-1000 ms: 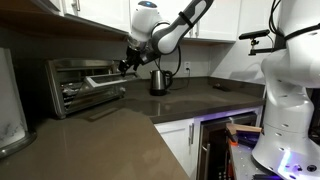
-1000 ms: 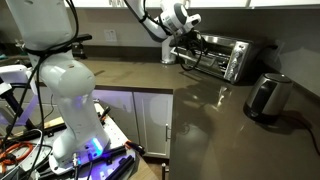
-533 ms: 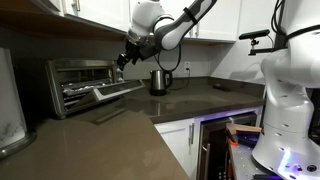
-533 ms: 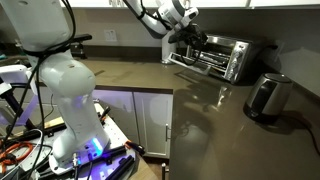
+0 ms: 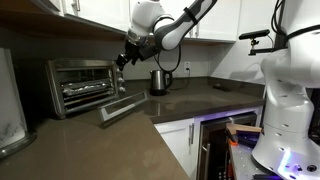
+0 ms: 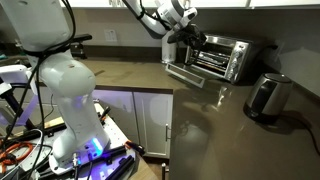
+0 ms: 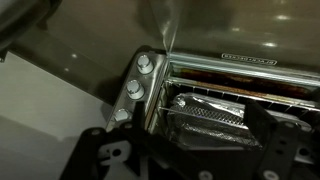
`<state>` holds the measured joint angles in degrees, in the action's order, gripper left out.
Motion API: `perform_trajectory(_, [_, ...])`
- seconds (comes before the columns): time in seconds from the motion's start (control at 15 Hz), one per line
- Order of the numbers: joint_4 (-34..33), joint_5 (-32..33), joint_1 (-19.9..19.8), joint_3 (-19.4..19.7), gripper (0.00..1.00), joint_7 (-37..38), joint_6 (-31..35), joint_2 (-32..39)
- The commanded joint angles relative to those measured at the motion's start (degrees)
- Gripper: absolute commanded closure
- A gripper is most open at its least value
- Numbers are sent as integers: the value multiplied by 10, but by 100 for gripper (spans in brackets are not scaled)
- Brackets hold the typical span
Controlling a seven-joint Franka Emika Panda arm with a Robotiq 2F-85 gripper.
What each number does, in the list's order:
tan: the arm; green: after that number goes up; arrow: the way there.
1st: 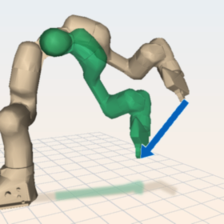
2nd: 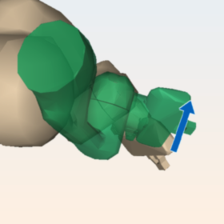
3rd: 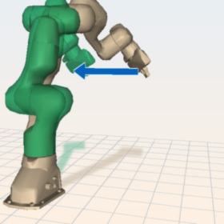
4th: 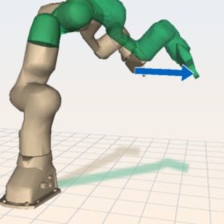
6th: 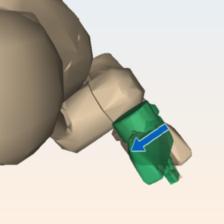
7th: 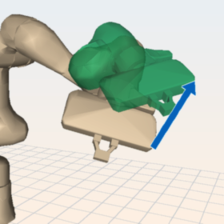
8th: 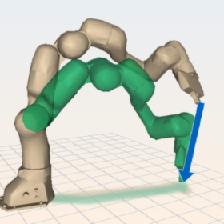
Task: Close the toaster oven door
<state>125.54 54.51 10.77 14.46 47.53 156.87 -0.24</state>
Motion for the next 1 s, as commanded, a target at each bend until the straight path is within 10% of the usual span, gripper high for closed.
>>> perform_trajectory(0.0, [28,-40,3,-3,0,-17,25,-4])
perform_trajectory(0.27, [104,-188,2,-9,0,-110,117,-2])
perform_trajectory(0.47, [168,-337,-45,-83,0,-209,171,3])
perform_trajectory(0.93, [180,-652,-28,-136,0,-448,142,16])
